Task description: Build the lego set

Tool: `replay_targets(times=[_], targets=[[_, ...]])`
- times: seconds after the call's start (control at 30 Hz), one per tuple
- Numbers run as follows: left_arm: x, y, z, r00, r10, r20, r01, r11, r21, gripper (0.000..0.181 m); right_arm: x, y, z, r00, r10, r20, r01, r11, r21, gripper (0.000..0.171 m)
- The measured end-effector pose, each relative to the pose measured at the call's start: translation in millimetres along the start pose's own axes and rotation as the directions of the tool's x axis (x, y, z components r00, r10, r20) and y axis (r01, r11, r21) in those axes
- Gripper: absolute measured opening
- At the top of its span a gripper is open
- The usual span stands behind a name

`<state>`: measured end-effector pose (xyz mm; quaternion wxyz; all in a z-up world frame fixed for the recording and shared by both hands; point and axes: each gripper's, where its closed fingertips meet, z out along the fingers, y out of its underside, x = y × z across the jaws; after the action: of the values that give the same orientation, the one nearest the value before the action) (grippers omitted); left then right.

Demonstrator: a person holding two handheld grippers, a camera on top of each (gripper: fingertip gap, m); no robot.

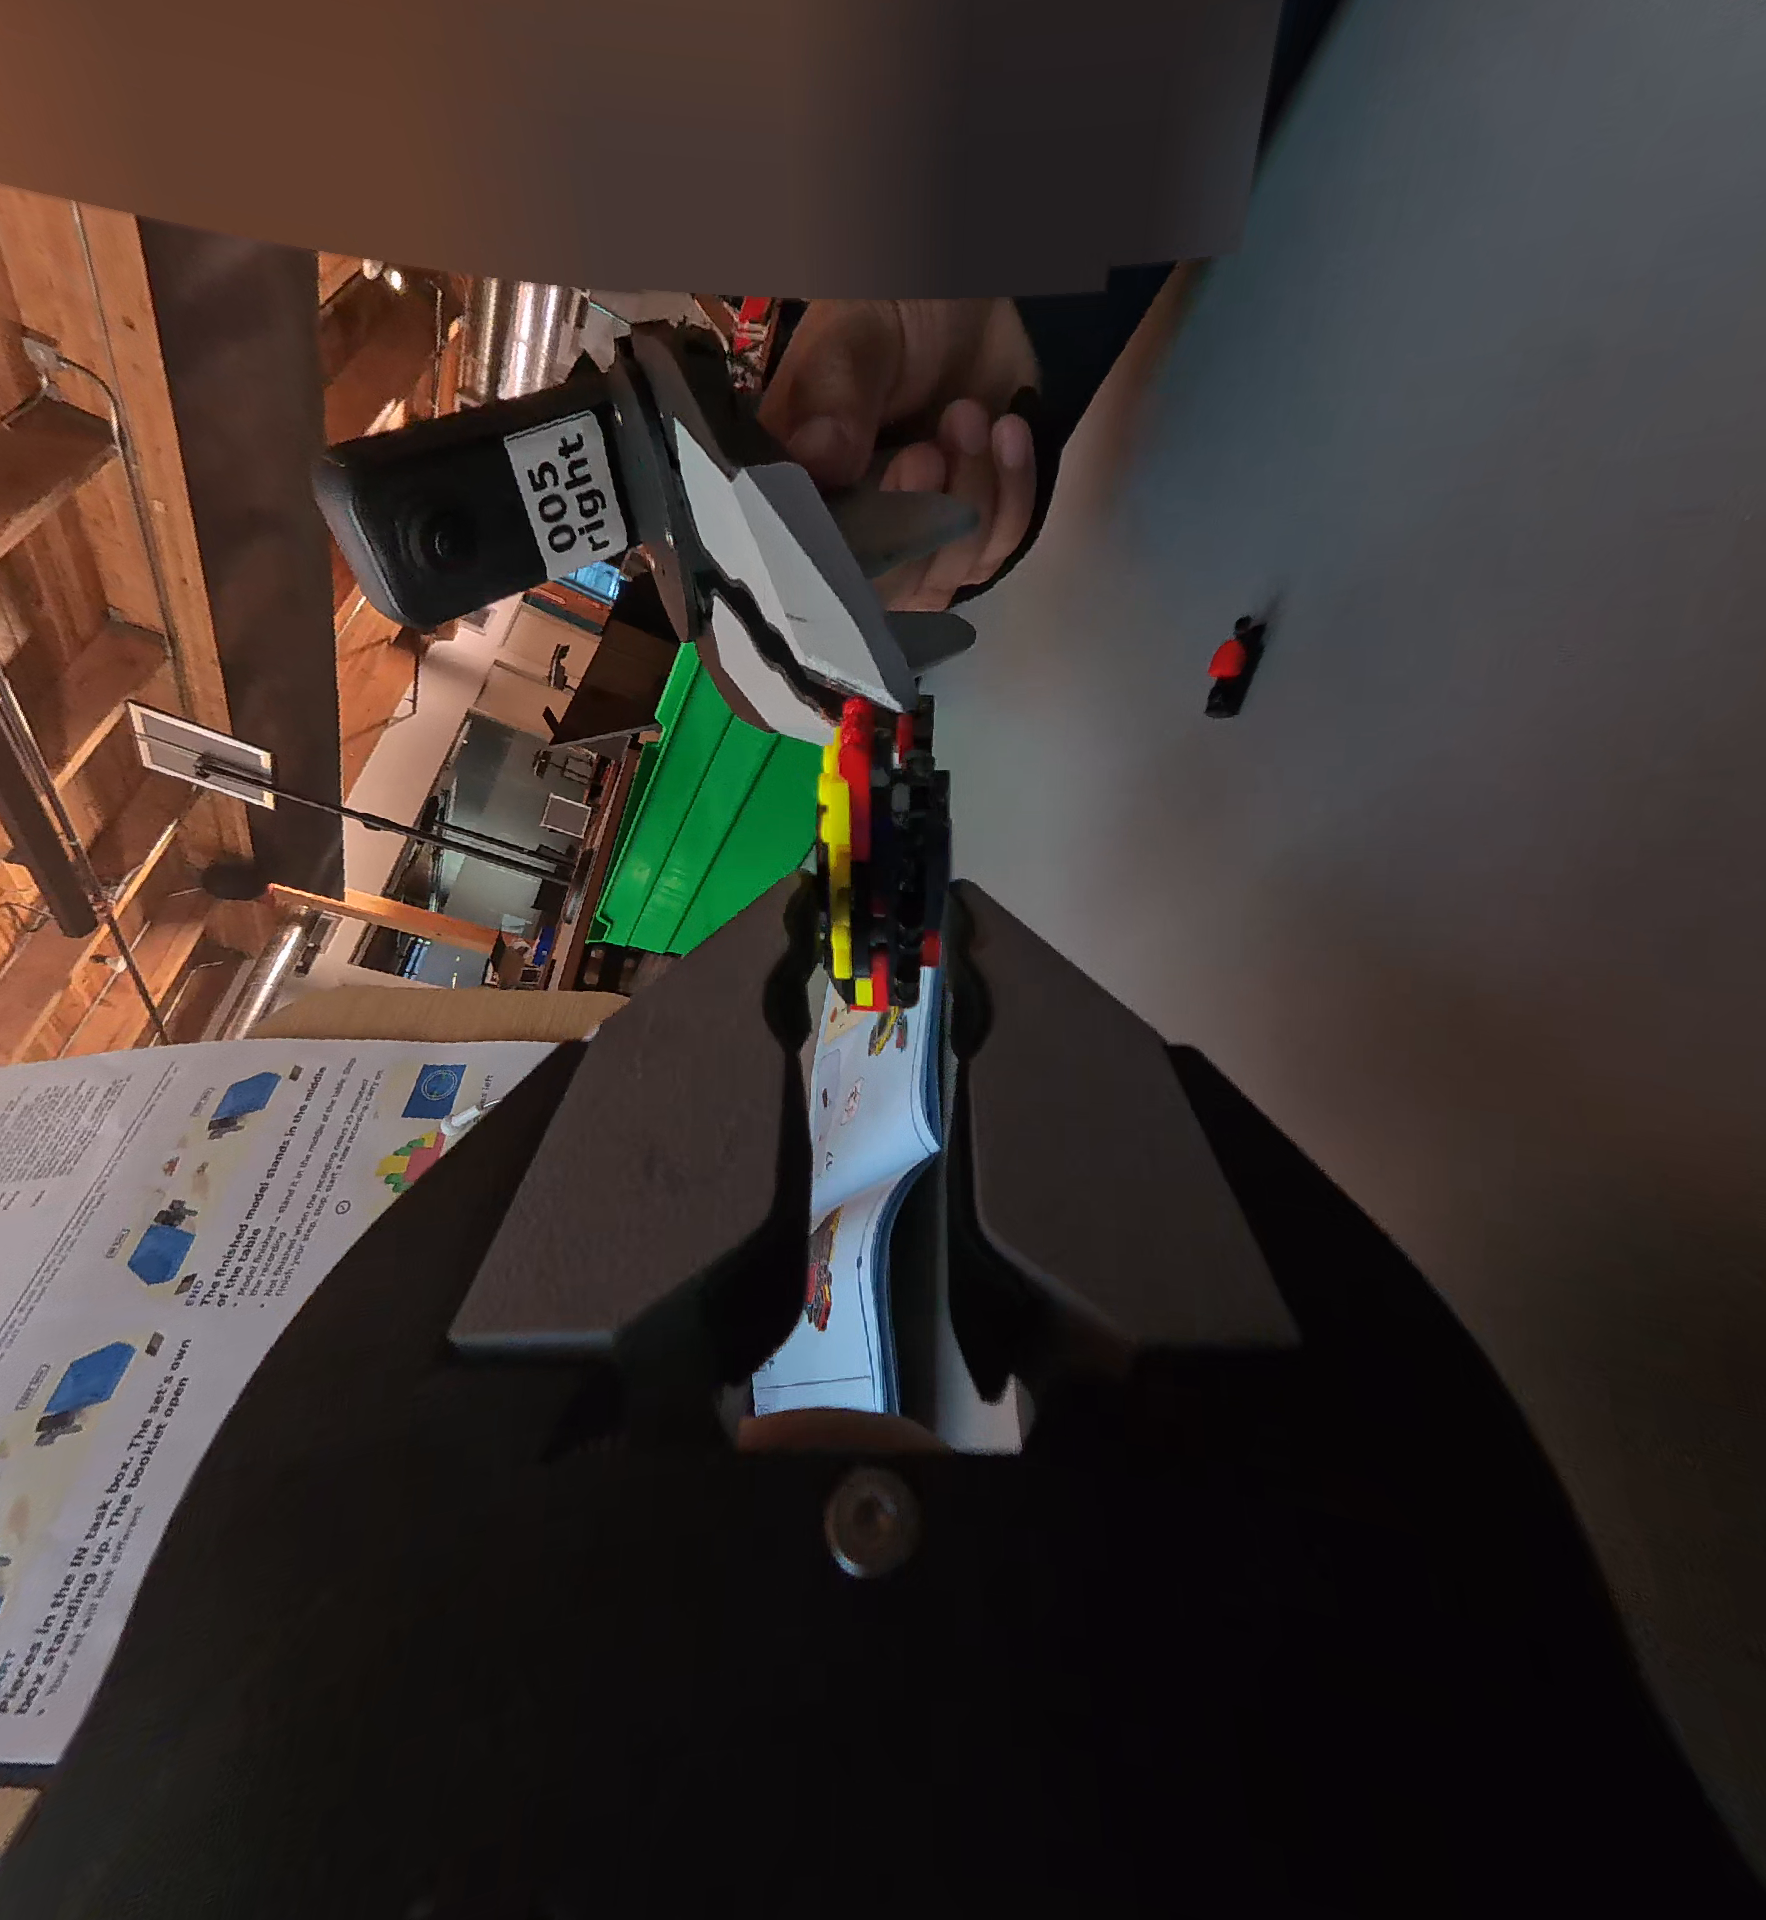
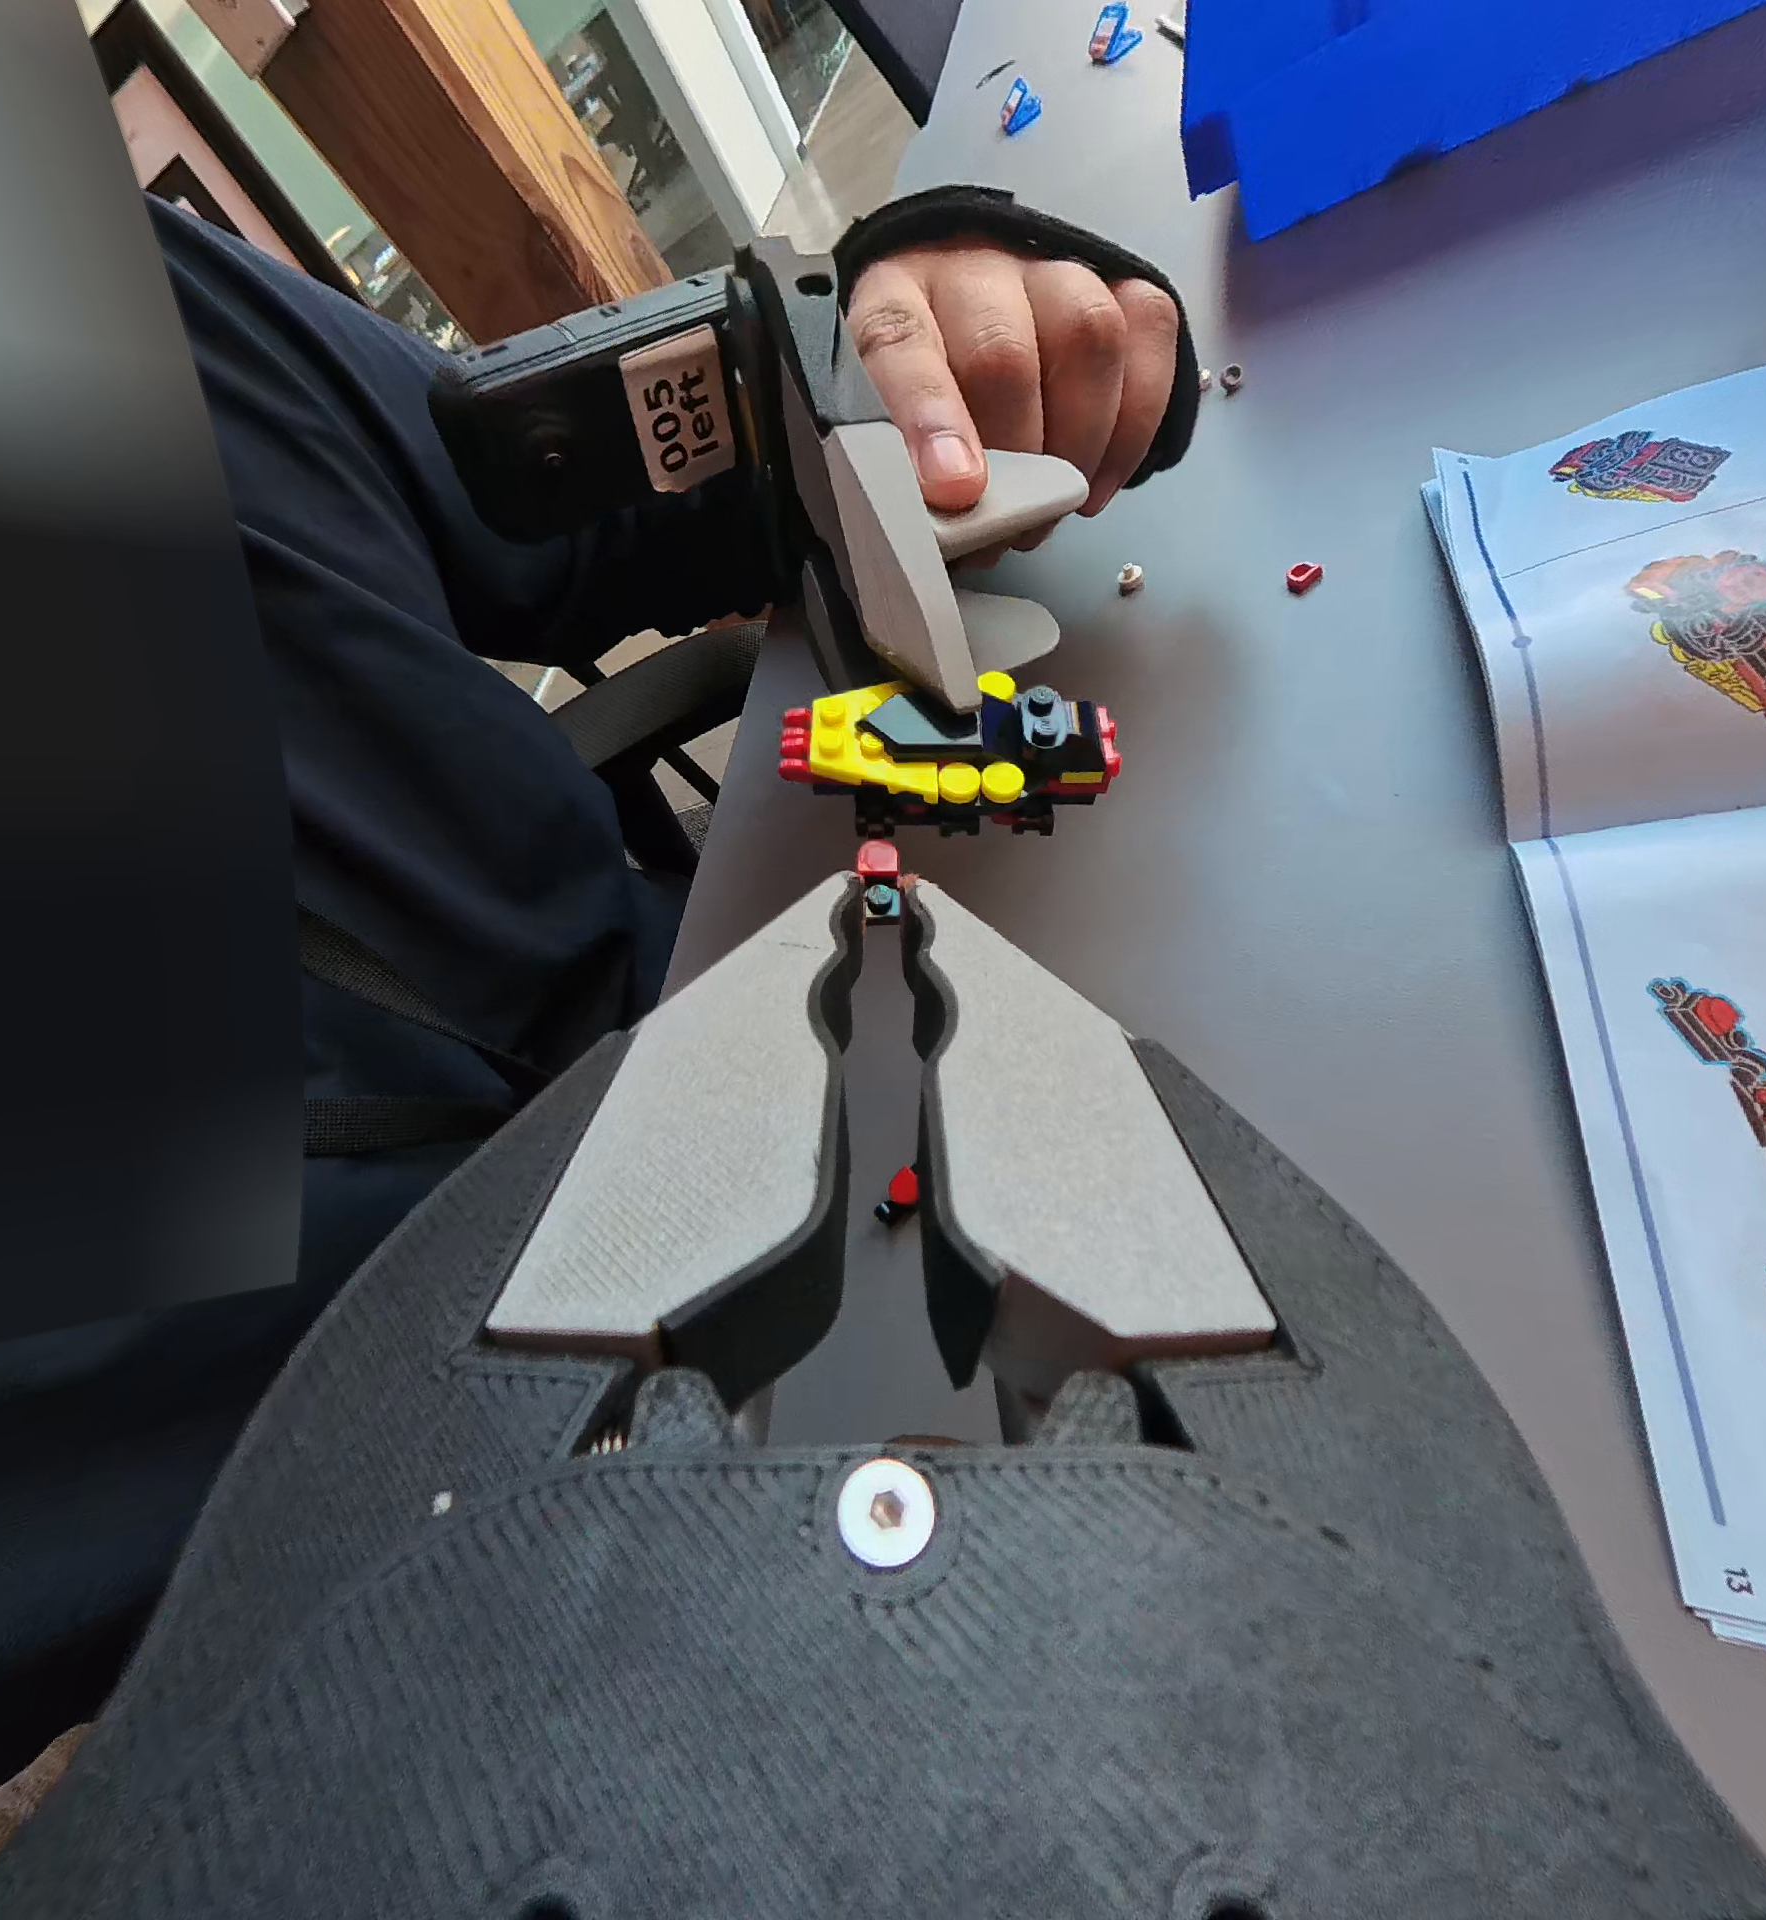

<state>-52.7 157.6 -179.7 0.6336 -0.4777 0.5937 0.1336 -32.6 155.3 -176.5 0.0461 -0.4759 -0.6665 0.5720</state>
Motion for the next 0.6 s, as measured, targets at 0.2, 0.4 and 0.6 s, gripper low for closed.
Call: replay_targets(times=[0.2, 0.4, 0.6], targets=[[7, 4, 3, 1.000, 0.003, -0.024, -0.004, 0.999, -0.050, 0.021, 3, 3, 1, 1.000, 0.014, 0.000, -0.014, 1.000, -0.002, 0.002], [14, 16, 7, 0.998, -0.025, -0.055, 0.019, 0.994, -0.104, 0.020, 15, 10, 3, 0.999, 0.022, -0.045, -0.023, 0.999, -0.027, 0.002], [10, 21, 9, 0.998, -0.056, -0.032, 0.051, 0.989, -0.140, 0.020, 19, 7, 0, 0.998, 0.037, -0.056, -0.037, 0.999, -0.001, 0.002]])
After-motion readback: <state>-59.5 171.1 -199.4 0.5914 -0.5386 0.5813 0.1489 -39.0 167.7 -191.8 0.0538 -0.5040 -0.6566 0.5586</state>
